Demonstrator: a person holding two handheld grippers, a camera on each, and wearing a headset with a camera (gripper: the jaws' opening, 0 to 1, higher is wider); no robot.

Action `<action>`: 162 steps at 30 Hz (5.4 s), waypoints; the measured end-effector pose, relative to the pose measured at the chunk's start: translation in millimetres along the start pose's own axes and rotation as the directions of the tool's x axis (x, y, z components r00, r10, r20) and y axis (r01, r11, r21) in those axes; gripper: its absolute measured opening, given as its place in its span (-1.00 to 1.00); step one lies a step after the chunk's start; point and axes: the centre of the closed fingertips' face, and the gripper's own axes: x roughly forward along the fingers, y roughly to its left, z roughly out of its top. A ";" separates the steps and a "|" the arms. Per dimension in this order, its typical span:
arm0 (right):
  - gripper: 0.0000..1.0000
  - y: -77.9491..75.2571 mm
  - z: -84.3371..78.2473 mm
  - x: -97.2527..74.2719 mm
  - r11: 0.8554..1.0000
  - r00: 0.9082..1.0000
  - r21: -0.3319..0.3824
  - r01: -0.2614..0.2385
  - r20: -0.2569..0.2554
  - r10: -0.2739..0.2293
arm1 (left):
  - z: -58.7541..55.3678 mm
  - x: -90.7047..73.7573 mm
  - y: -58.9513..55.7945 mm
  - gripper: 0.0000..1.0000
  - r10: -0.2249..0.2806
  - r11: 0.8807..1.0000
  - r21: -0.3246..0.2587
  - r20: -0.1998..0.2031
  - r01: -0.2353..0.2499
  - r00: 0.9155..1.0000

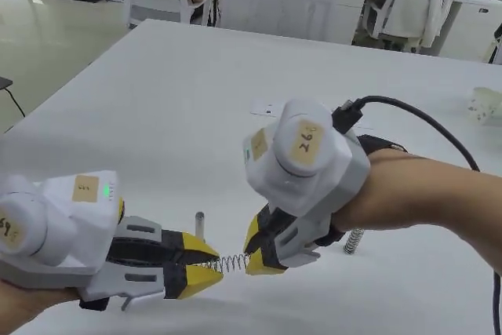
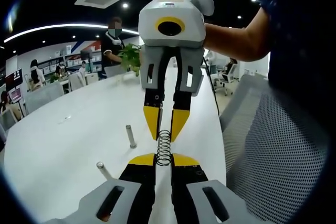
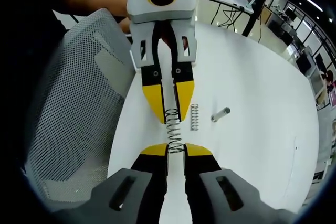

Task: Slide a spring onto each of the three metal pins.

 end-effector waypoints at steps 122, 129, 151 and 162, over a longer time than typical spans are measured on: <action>-0.83 -25.0 -29.1 -36.9 0.998 0.993 0.045 0.032 -0.113 -0.027 | -25.0 -17.2 7.8 -0.52 0.059 0.996 -0.067 -0.052 -0.062 0.997; -0.83 -32.8 -39.0 -42.3 0.997 0.990 0.055 0.050 -0.135 -0.043 | -30.0 -25.6 14.7 -0.42 0.098 0.990 -0.094 -0.052 -0.103 0.994; -0.83 -61.4 -52.0 -52.0 0.993 0.981 0.073 0.094 -0.178 -0.080 | -41.5 -42.7 34.2 -0.03 0.194 0.967 -0.160 -0.051 -0.200 0.980; -0.83 -71.7 -54.5 -38.9 0.995 0.976 0.064 0.071 -0.211 -0.056 | -40.5 -42.1 34.2 0.07 0.198 0.965 -0.168 -0.046 -0.203 0.979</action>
